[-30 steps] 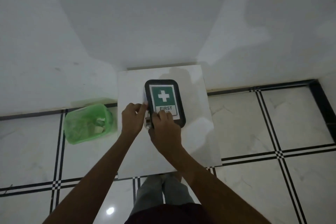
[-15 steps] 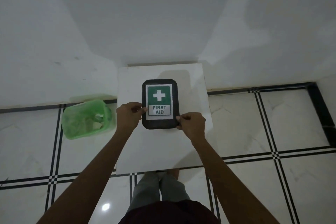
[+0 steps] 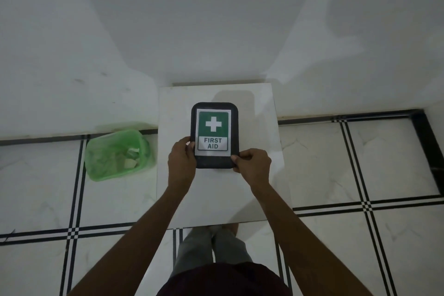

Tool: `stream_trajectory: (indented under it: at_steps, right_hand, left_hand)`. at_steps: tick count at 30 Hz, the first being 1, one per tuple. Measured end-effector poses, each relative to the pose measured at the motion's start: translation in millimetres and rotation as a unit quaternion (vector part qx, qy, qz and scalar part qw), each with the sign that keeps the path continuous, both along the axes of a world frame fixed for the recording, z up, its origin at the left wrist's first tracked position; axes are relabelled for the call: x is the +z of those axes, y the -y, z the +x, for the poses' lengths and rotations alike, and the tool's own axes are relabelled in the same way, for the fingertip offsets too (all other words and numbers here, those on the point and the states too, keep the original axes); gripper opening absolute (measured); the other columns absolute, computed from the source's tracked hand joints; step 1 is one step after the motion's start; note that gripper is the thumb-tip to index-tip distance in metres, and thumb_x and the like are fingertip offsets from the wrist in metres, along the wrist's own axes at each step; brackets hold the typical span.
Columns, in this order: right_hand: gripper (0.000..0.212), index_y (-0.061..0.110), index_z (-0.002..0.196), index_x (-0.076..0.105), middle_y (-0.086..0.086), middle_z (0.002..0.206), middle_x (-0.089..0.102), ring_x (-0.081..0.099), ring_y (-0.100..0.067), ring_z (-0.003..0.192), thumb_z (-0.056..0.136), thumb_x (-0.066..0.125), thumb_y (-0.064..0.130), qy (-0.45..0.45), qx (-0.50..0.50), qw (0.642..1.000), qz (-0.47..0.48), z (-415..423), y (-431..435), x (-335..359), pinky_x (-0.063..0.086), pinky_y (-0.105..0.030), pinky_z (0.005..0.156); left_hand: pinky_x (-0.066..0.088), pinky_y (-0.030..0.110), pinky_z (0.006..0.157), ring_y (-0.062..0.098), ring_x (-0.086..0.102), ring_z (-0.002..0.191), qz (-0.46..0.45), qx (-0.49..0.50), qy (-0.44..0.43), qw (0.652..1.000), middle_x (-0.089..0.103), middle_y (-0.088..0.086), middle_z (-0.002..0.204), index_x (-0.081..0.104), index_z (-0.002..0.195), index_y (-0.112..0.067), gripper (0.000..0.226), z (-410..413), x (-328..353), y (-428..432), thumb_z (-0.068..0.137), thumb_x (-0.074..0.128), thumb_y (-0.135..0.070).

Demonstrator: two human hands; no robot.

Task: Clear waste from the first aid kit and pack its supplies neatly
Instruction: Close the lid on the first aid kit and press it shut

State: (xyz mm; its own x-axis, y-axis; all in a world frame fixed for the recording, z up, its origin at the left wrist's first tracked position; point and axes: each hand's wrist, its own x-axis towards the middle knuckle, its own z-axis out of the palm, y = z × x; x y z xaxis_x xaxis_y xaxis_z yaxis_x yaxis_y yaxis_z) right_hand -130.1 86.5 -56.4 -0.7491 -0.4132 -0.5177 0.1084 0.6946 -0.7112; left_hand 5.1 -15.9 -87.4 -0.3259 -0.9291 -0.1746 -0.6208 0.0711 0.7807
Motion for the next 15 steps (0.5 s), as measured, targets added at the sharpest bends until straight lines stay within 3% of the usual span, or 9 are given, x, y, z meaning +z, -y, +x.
stream_trajectory:
  at_steps: [3,8,13,15]
  right_hand:
    - [0.021,0.000,0.094,0.066,-0.020,0.096,0.069,0.067,-0.025,0.073,0.077,0.076,0.009,0.039,0.004,0.999,0.017,-3,6,-4,0.061,-0.041,0.076]
    - [0.027,-0.002,0.103,0.063,-0.021,0.106,0.067,0.067,-0.033,0.092,0.080,0.073,0.008,0.088,0.000,0.996,0.005,-8,4,-3,0.060,-0.042,0.081]
    - [0.036,0.001,0.111,0.060,-0.016,0.111,0.065,0.063,-0.032,0.102,0.078,0.073,0.009,0.034,0.073,0.996,0.043,-13,17,-3,0.054,-0.040,0.091]
    - [0.031,0.003,0.112,0.059,-0.013,0.112,0.065,0.063,-0.028,0.099,0.082,0.068,0.009,-0.004,0.063,0.998,0.007,-17,32,-5,0.055,-0.029,0.080]
  left_hand:
    - [0.047,0.023,0.064,0.019,0.059,0.087,0.056,-0.009,0.032,0.998,0.058,0.006,0.101,0.046,0.113,-0.011,0.026,-8,1,-9,0.101,0.029,-0.027]
    - [0.054,0.036,0.062,0.015,0.059,0.077,0.049,-0.016,0.038,0.998,0.055,0.003,0.092,0.040,0.101,-0.017,0.021,-8,-3,-7,0.101,0.026,-0.032]
    - [0.045,0.035,0.055,0.025,0.057,0.067,0.034,-0.035,0.057,0.997,0.058,0.011,0.082,0.039,0.090,-0.013,0.020,-9,-7,5,0.100,0.028,-0.026]
    - [0.041,0.034,0.059,0.029,0.056,0.069,0.041,-0.007,0.057,0.998,0.058,0.011,0.078,0.041,0.086,-0.010,0.026,-15,-2,20,0.099,0.027,-0.028]
